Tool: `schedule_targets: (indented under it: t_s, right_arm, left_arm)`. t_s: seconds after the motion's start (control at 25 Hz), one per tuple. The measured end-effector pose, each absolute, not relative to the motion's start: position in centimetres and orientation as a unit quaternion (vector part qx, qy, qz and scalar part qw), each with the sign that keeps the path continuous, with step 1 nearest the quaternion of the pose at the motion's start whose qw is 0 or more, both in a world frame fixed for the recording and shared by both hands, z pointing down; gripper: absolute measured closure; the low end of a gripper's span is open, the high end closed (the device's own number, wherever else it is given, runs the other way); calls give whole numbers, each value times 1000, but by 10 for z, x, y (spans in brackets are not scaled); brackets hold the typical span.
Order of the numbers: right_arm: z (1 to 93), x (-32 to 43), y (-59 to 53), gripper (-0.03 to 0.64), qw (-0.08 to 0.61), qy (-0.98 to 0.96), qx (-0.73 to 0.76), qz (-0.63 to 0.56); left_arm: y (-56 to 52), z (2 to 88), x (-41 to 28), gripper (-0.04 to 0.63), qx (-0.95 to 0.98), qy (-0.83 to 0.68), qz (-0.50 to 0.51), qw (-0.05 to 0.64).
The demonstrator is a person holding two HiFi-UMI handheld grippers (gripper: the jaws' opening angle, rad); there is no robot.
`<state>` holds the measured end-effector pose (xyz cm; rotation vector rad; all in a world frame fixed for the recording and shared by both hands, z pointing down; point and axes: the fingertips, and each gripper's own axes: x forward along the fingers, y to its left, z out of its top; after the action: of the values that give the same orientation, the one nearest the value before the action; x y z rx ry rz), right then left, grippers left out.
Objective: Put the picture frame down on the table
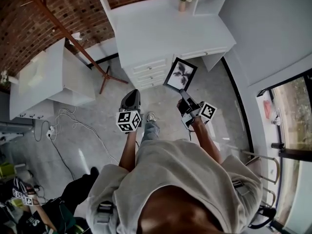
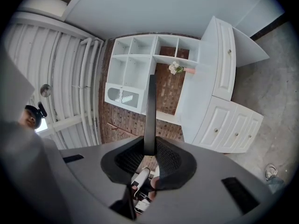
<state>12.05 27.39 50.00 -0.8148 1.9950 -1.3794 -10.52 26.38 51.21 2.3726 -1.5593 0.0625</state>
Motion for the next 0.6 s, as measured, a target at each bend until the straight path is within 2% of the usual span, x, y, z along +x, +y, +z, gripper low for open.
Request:
schedule_targets:
  t_s: [0.6]
  right_arm:
    - [491, 70, 136, 531, 281, 746, -316, -514]
  left_arm:
    - [115, 505, -153, 578, 833, -530, 14, 157]
